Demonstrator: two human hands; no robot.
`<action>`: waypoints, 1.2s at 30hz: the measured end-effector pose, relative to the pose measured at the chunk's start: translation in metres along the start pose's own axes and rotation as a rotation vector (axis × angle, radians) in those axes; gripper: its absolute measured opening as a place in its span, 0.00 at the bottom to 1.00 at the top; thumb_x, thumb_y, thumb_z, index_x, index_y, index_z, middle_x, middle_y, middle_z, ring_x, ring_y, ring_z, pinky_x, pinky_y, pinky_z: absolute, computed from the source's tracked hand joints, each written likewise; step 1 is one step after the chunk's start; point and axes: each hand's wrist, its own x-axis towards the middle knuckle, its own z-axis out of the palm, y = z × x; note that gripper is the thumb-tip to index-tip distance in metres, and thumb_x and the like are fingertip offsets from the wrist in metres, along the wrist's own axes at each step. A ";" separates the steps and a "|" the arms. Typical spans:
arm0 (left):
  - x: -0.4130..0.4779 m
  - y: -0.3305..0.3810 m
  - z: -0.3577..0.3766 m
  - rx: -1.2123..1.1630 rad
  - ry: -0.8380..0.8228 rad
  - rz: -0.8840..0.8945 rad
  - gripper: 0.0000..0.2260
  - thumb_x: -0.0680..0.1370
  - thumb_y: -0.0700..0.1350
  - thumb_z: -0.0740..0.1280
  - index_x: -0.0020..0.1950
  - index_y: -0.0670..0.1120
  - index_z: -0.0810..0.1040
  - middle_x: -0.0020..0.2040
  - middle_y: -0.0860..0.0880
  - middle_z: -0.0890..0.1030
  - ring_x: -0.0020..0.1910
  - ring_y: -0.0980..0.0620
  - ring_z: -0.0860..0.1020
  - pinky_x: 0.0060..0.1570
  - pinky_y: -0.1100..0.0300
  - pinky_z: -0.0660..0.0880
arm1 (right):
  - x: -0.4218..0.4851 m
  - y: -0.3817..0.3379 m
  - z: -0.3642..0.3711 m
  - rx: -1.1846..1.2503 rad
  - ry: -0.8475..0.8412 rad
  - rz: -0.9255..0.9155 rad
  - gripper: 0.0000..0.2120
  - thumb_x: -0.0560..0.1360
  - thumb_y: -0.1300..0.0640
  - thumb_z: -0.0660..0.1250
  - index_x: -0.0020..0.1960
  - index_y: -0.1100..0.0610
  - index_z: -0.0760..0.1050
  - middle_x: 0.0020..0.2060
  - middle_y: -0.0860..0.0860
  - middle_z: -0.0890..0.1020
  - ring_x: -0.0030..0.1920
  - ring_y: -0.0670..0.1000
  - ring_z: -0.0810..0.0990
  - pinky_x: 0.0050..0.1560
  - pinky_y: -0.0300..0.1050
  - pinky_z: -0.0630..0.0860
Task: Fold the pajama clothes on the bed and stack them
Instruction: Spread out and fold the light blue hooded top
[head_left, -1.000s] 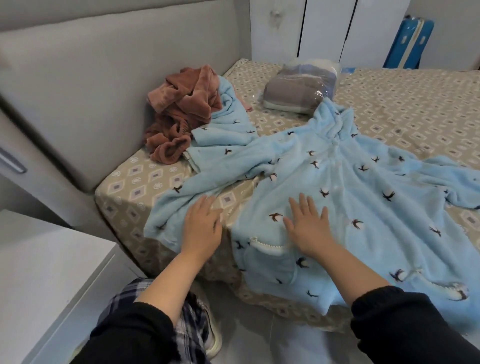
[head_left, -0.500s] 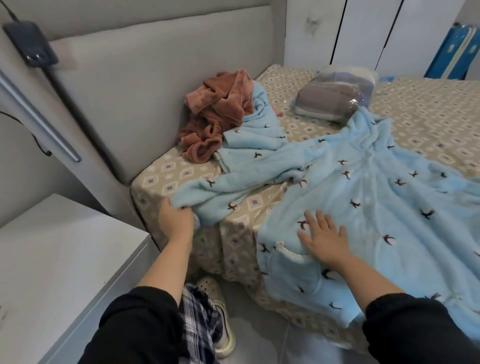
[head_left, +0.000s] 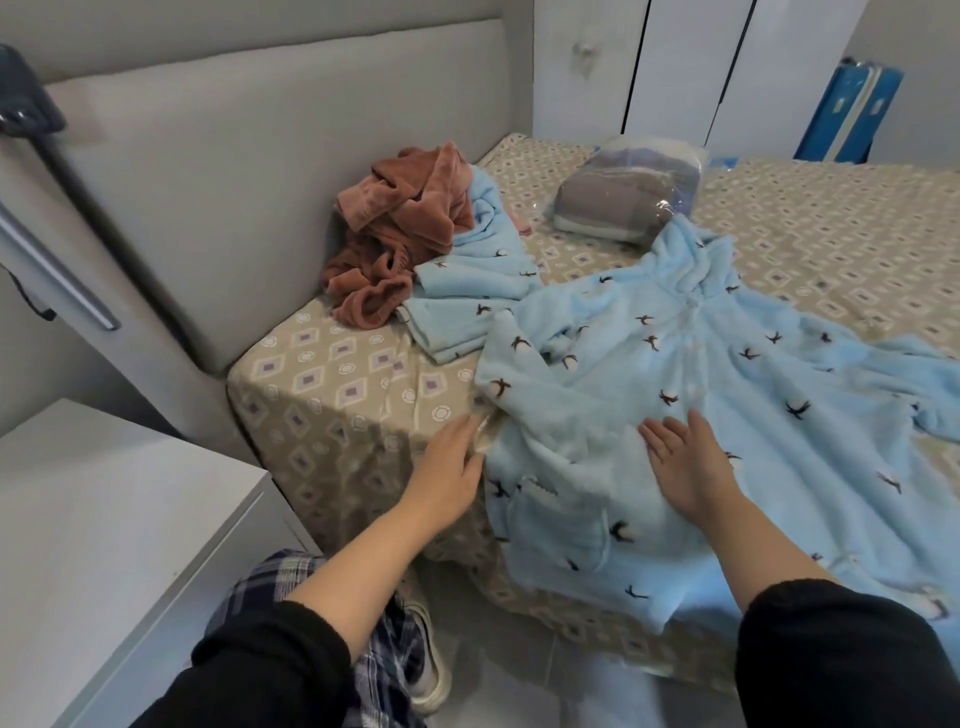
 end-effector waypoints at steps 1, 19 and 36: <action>0.001 0.001 0.006 -0.028 -0.049 -0.026 0.24 0.82 0.42 0.59 0.78 0.47 0.58 0.77 0.48 0.60 0.76 0.51 0.57 0.73 0.59 0.53 | -0.001 0.001 0.003 -0.080 -0.008 -0.010 0.29 0.83 0.47 0.53 0.77 0.61 0.52 0.75 0.57 0.62 0.73 0.54 0.64 0.73 0.46 0.60; 0.033 0.043 0.061 0.395 -0.016 0.052 0.22 0.83 0.46 0.51 0.78 0.48 0.55 0.79 0.47 0.53 0.78 0.45 0.46 0.76 0.49 0.46 | -0.014 -0.068 -0.060 -0.372 0.594 -0.047 0.13 0.77 0.65 0.58 0.61 0.63 0.72 0.41 0.54 0.75 0.34 0.50 0.72 0.37 0.42 0.73; 0.062 0.053 0.088 0.440 0.084 -0.111 0.25 0.82 0.53 0.53 0.77 0.46 0.59 0.77 0.44 0.60 0.74 0.44 0.59 0.71 0.50 0.57 | -0.054 -0.061 -0.116 -0.999 0.777 -0.375 0.38 0.68 0.70 0.65 0.74 0.60 0.54 0.60 0.58 0.72 0.61 0.60 0.70 0.59 0.54 0.69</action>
